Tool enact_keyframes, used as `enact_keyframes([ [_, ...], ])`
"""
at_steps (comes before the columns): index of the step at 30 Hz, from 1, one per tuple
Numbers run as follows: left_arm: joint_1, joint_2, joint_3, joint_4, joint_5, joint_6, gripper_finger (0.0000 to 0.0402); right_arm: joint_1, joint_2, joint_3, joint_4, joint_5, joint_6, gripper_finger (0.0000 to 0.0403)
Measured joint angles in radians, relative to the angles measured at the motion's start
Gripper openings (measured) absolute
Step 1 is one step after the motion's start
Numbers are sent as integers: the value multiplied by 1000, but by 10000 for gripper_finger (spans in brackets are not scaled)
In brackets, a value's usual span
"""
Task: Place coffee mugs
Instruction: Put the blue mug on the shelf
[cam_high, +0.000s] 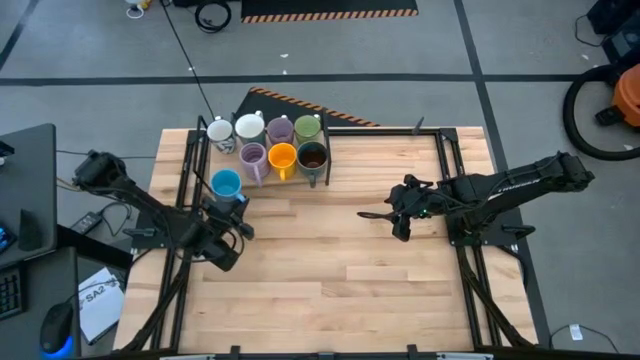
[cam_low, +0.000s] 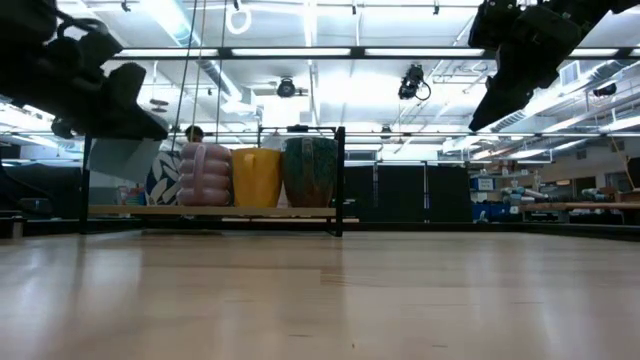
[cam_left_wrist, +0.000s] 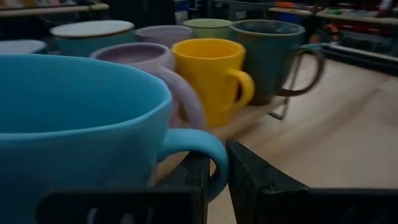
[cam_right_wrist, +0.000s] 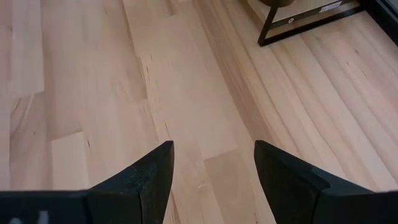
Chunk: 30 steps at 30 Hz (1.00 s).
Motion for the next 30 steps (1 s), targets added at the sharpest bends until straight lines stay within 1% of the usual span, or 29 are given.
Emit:
enact_keyframes([
  [5,52,0,0,-47,-2,-5,42,0,0,0,6,-14,-7,229],
  [7,66,0,0,-46,14,-4,42,0,0,0,6,-14,-7,229],
  [9,66,0,0,-29,43,1,42,0,0,0,5,-14,-7,229],
  [12,43,0,0,8,69,63,42,0,0,0,6,-14,-7,229],
  [16,26,-10,0,-63,38,74,42,0,0,0,20,-14,-14,229],
  [20,21,-17,0,-144,-4,-6,42,0,0,0,20,-21,-14,229],
  [27,36,-18,0,-170,-15,-12,42,-18,0,0,28,-21,-32,229],
  [29,43,-28,0,-139,5,-3,42,-26,0,0,27,-26,-33,229],
  [30,43,-29,0,-98,19,26,42,-30,0,0,28,-33,-33,229],
])
